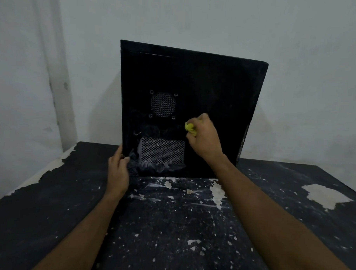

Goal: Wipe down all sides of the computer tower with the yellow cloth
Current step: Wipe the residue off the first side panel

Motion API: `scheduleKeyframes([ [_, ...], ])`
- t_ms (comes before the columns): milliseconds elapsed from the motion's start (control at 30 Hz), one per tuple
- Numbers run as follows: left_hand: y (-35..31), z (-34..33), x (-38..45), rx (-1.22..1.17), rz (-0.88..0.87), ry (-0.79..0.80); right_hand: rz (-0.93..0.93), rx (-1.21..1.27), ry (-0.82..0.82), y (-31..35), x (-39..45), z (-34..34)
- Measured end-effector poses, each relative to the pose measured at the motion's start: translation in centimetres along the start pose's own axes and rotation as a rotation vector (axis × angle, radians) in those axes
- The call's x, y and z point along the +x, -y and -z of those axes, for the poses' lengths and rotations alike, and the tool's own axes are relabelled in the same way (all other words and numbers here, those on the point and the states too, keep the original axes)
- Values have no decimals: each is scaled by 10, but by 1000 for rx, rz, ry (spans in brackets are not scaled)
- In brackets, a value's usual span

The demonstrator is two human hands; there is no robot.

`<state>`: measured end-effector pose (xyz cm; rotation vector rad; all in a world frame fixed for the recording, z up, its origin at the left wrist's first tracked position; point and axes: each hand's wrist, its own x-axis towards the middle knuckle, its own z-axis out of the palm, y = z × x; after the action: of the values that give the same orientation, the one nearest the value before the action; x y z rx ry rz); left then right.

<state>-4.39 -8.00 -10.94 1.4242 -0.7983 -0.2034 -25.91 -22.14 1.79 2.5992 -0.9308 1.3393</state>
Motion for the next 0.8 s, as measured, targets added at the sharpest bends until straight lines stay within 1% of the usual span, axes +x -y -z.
scheduleKeyframes([
  [33, 0, 0, 0, 5, 2, -1, -43, 19, -66, 4, 1, -1],
  [67, 0, 0, 0, 5, 4, 1, -47, 9, -94, 11, 1, -3],
  [100, 0, 0, 1, 5, 2, 4, -7, -18, -70, 17, 0, -6],
  [167, 0, 1, 1, 1, -2, 9, 149, -89, 61, 17, -5, -9],
  [200, 0, 1, 1, -4, -1, 8, 184, -96, 121, 13, -5, -5],
  [233, 1, 1, 1, -9, 1, 8, 164, -82, 144, 8, -2, -1],
  [267, 1, 0, 1, -13, 2, 9, 113, -62, 104, 2, 2, 3],
  [333, 2, -1, 1, -19, 0, 7, -8, -41, -46, -2, 4, 9],
  [367, 3, -1, 1, -20, 0, 5, -9, -59, -54, 1, 0, 9],
  [400, 3, 0, 1, -22, 3, 9, 46, -94, 9, 3, -7, 6],
  [467, 4, 1, 2, -30, 1, 19, 205, -176, 243, -2, -24, -1],
  [500, 5, 1, 1, -32, -1, 23, 220, -185, 313, -9, -29, 0],
  [533, 5, 1, 2, -32, -4, 22, 178, -174, 309, -16, -29, 1],
  [633, 6, -1, 3, -33, 0, 12, -32, -94, 63, -20, -29, 0],
  [667, 6, -1, 3, -28, 1, 11, -28, -90, 48, -17, -31, -2],
  [700, 6, -1, 3, -25, 2, 11, 27, -112, 99, -14, -34, -5],
  [767, 7, 0, 4, -41, 8, 10, 175, -193, 307, -16, -42, -8],
  [800, 8, 0, 4, -49, 10, 10, 184, -198, 349, -21, -43, -6],
])
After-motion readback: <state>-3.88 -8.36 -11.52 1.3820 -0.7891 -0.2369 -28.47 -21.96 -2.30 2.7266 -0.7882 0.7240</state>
